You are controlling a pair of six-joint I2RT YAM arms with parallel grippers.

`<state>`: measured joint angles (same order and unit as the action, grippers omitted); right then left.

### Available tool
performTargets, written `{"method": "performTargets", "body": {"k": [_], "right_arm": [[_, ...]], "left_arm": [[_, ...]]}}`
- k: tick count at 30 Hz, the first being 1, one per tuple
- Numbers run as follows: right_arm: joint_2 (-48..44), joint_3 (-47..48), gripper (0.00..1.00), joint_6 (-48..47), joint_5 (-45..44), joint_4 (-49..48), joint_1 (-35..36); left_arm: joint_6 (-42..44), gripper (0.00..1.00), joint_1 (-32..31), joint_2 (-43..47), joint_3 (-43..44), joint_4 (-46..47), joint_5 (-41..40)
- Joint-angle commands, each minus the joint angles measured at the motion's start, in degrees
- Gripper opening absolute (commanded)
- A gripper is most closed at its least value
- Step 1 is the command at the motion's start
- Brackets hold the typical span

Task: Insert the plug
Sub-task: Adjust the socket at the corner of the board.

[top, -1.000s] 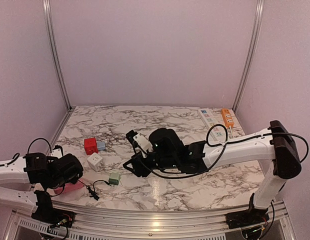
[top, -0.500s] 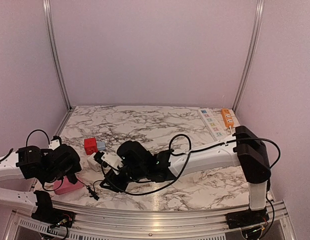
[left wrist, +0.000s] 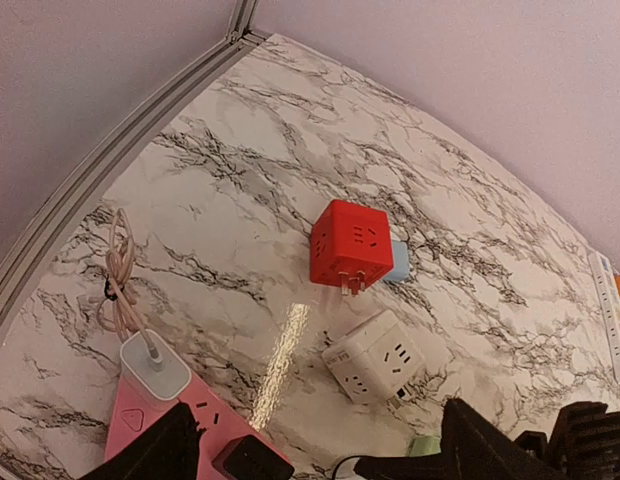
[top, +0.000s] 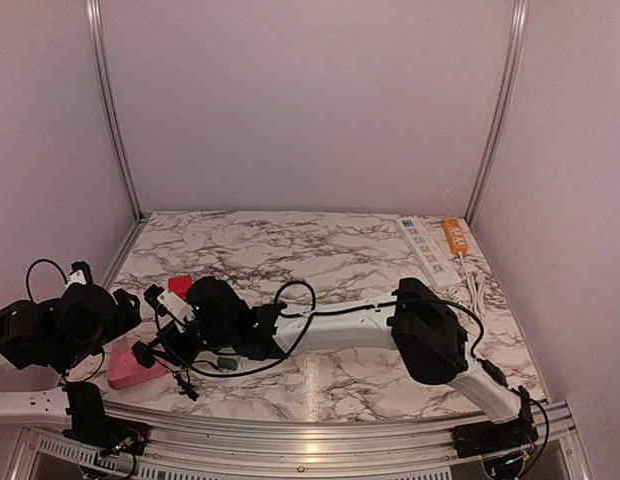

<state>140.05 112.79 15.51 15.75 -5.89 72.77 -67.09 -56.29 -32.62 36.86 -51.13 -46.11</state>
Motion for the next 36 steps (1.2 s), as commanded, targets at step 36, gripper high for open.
{"method": "performTargets", "body": {"k": [36], "right_arm": [[15.0,14.8,0.37,1.2,-6.6,3.6,-0.1]], "left_arm": [[0.7,0.85,0.1,5.3,-4.4,1.6,1.1]]}}
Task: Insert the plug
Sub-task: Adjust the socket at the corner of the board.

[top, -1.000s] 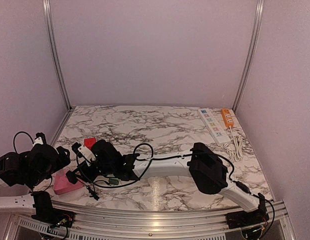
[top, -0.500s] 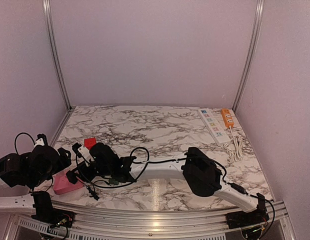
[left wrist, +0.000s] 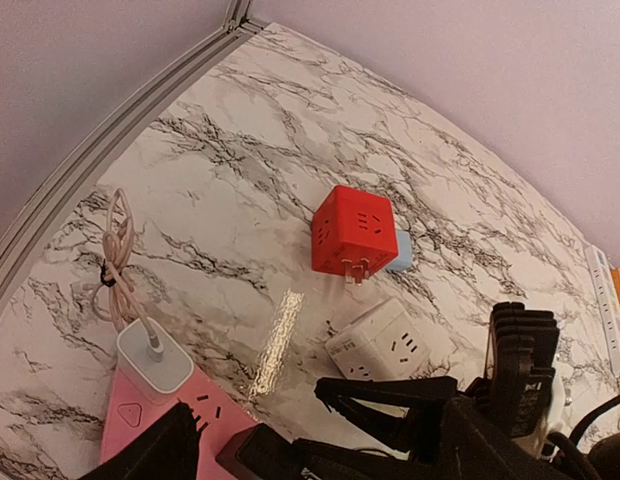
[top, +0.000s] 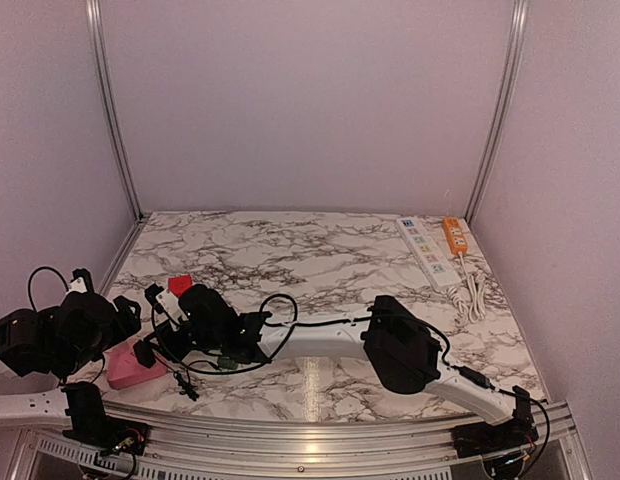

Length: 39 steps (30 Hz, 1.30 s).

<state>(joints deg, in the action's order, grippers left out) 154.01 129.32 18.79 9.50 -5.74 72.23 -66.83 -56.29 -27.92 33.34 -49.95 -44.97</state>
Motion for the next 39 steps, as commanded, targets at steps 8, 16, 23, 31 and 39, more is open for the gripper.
{"method": "performTargets", "body": {"k": [8,16,23,31,39], "right_arm": [[1.0,-2.8,0.36,-5.2,-2.7,8.0,1.5],[-0.2,-2.0,0.36,-5.9,-2.4,8.2,1.8],[-1.2,-1.8,0.37,-7.0,-1.8,9.2,3.6],[-5.8,-4.3,0.4,-4.2,-2.3,6.9,2.8],[-16.4,-12.7,0.44,-6.8,-1.7,4.0,1.5]], "left_arm": [[0.4,0.85,0.1,0.7,-1.1,0.4,0.3],[0.0,0.85,0.1,0.6,-1.4,0.4,0.6],[0.2,0.85,0.1,1.2,-1.3,0.5,0.3],[0.1,0.85,0.1,0.3,-1.4,0.5,0.4],[0.6,0.86,0.1,0.9,-1.2,0.6,0.5]]}}
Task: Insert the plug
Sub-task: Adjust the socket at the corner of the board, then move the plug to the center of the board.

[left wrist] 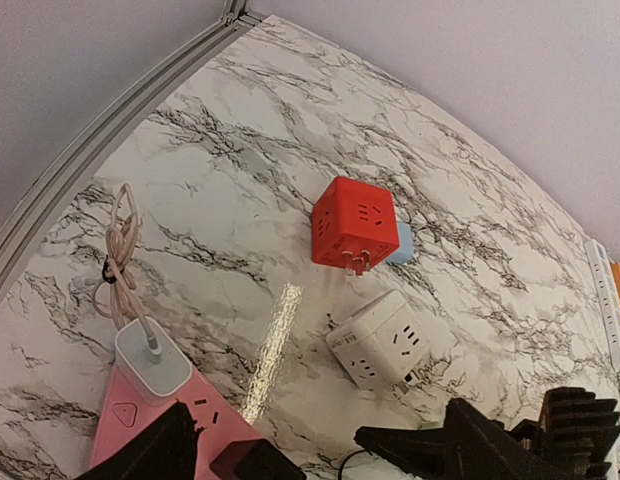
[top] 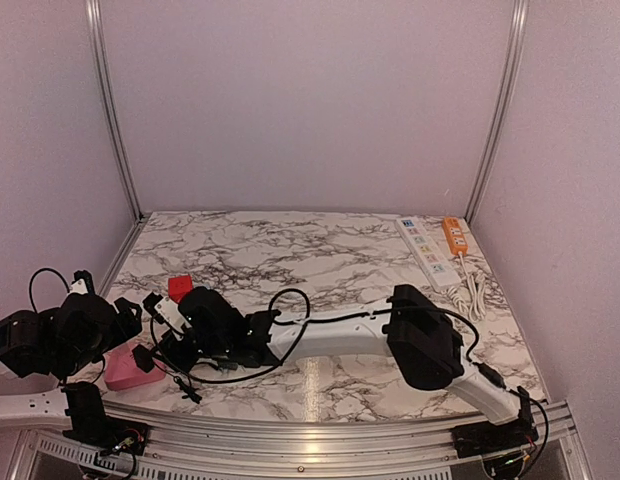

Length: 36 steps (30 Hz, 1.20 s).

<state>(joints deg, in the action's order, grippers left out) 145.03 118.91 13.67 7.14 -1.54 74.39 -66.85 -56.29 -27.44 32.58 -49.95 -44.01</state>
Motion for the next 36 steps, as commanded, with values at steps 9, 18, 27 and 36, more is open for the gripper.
{"method": "performTargets", "body": {"k": [9,18,27,36], "right_arm": [[-18.6,-18.8,0.42,-12.7,2.4,-0.1,1.7],[-33.1,-42.7,0.51,-11.0,-6.3,-5.9,2.0],[-46.6,-58.7,0.59,-3.4,-18.2,-0.5,-1.9],[-62.5,-72.0,0.59,4.3,-24.2,0.8,-9.0]], "left_arm": [[4.2,0.89,0.0,-3.6,1.0,2.1,0.3],[10.7,0.99,-0.7,-11.9,3.9,7.9,2.0],[21.3,0.99,-3.4,-27.8,11.6,12.4,2.9],[28.0,0.97,-5.1,-40.2,10.4,25.6,11.6]]}}
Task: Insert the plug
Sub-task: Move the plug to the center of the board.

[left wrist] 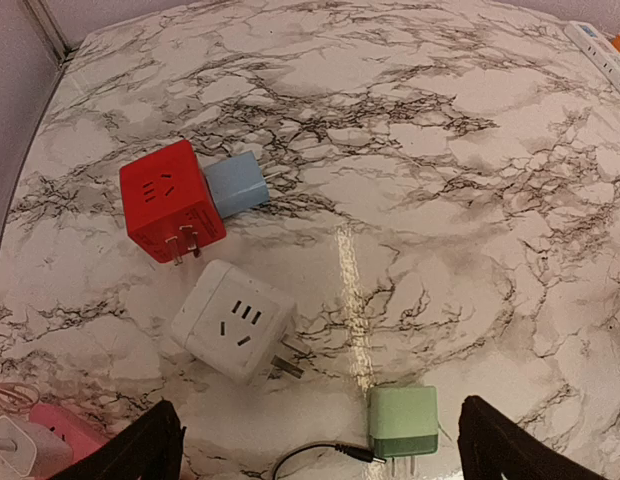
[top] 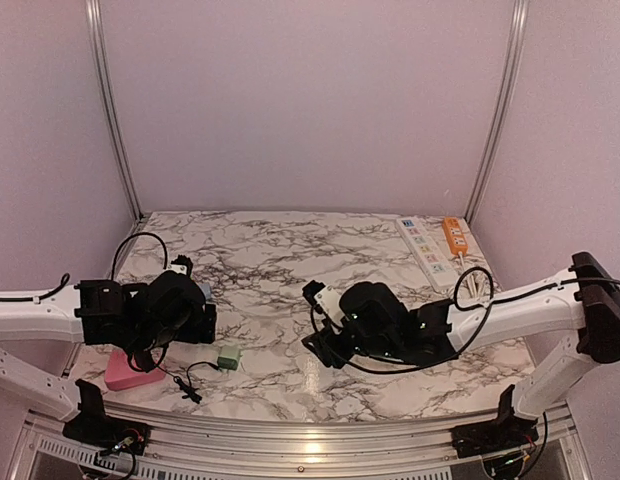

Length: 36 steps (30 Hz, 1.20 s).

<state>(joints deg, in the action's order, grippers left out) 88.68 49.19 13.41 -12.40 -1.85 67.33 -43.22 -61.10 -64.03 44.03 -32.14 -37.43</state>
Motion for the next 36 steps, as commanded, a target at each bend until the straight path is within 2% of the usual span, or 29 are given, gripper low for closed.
{"method": "performTargets", "body": {"k": [1,9,19,26,29,34,36], "right_arm": [[-7.9,-3.3,0.59,4.7,-5.1,1.2,-2.4],[-19.3,-6.6,0.58,5.8,-12.3,5.9,-3.5],[-31.4,-12.6,0.58,8.4,-13.9,6.8,-7.2],[-31.1,-12.8,0.58,8.4,-13.8,6.4,-7.2],[-30.2,-12.8,0.58,8.5,-13.4,5.7,-7.2],[-29.6,-12.2,0.58,7.9,-13.4,5.3,-7.2],[-29.8,-11.5,0.58,7.4,-14.1,6.1,-7.3]], "left_arm": [[5.5,0.95,-0.3,-4.9,-1.1,9.3,6.5],[7.6,0.9,-0.4,-16.0,0.2,15.8,13.8],[6.5,0.89,-0.4,-25.9,1.5,19.6,20.8],[4.9,0.82,-1.1,-28.4,2.0,20.0,22.5],[4.9,0.75,-2.5,-29.2,3.0,21.2,23.2],[6.1,0.62,-6.0,-34.5,9.0,21.9,24.8],[6.9,0.6,-7.4,-37.6,12.1,21.9,25.9]]}}
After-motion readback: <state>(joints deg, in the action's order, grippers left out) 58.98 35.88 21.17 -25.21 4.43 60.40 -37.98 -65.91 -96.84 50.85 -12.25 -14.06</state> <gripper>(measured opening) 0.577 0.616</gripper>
